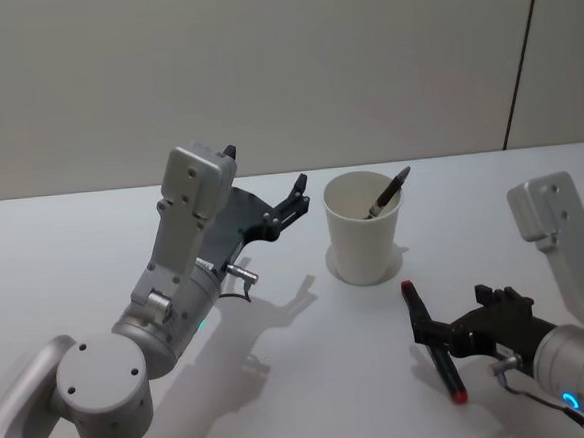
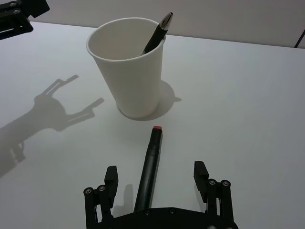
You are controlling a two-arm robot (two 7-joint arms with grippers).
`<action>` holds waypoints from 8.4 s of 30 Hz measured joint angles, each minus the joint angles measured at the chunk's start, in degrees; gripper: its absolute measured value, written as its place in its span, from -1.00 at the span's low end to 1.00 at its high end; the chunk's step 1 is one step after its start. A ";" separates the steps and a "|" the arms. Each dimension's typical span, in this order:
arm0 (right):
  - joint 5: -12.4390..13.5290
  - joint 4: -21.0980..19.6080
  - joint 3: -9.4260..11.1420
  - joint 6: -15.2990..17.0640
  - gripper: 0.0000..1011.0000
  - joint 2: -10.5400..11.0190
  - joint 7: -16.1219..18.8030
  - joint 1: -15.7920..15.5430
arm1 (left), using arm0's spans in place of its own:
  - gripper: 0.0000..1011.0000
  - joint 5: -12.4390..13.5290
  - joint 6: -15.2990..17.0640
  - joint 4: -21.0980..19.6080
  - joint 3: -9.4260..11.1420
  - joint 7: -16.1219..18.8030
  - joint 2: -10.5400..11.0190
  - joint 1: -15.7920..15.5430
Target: Place the pen into the pen holder.
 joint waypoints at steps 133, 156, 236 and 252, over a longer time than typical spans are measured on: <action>-11.97 6.87 -1.34 4.05 -0.65 -7.34 2.88 3.12 | 0.98 0.00 0.00 0.00 0.00 0.00 0.00 0.00; -10.01 3.38 0.48 -11.24 -0.65 -3.18 7.95 -0.72 | 0.98 0.00 0.00 0.00 0.00 0.00 0.00 0.00; -20.31 23.06 0.96 -52.52 -0.65 -8.42 12.36 14.23 | 0.98 0.00 0.00 0.00 0.00 0.00 0.00 0.00; -24.17 31.66 -0.56 -58.76 -0.65 -11.31 11.78 18.32 | 0.98 0.00 0.00 0.00 0.00 0.00 0.00 0.00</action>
